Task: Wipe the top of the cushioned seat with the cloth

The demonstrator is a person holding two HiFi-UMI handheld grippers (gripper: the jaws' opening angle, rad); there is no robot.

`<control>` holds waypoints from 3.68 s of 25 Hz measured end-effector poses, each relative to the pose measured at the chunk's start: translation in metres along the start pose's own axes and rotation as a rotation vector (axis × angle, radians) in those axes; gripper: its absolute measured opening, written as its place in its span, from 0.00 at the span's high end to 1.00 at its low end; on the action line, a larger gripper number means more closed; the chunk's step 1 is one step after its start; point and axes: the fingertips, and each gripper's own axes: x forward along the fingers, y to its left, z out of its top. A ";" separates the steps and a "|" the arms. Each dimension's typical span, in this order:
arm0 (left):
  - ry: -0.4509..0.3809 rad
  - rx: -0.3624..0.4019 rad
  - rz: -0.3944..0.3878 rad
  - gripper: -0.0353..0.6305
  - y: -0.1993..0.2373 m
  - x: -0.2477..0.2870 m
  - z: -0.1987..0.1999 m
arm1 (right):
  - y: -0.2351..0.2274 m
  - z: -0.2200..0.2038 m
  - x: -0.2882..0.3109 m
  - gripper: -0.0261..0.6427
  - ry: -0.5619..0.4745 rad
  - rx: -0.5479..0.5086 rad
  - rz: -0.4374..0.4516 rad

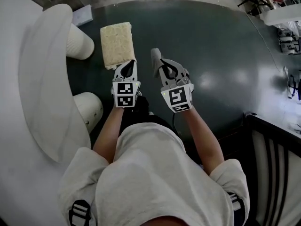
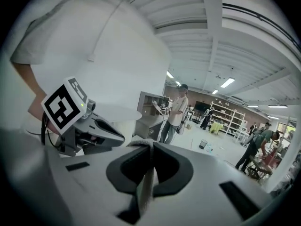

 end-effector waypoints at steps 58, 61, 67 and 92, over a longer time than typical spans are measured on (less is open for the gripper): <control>0.207 -0.211 0.379 0.93 0.030 0.321 -0.342 | 0.040 -0.411 0.329 0.94 -0.007 0.058 0.615; 0.213 -0.218 0.395 0.93 0.023 0.338 -0.374 | 0.048 -0.427 0.338 0.94 -0.048 0.038 0.683; 0.180 -0.300 0.401 0.93 0.030 0.381 -0.442 | 0.080 -0.458 0.367 0.94 -0.152 -0.066 0.818; -0.035 -0.172 0.329 0.93 0.049 0.413 -0.522 | 0.157 -0.469 0.394 0.94 -0.468 -0.035 0.856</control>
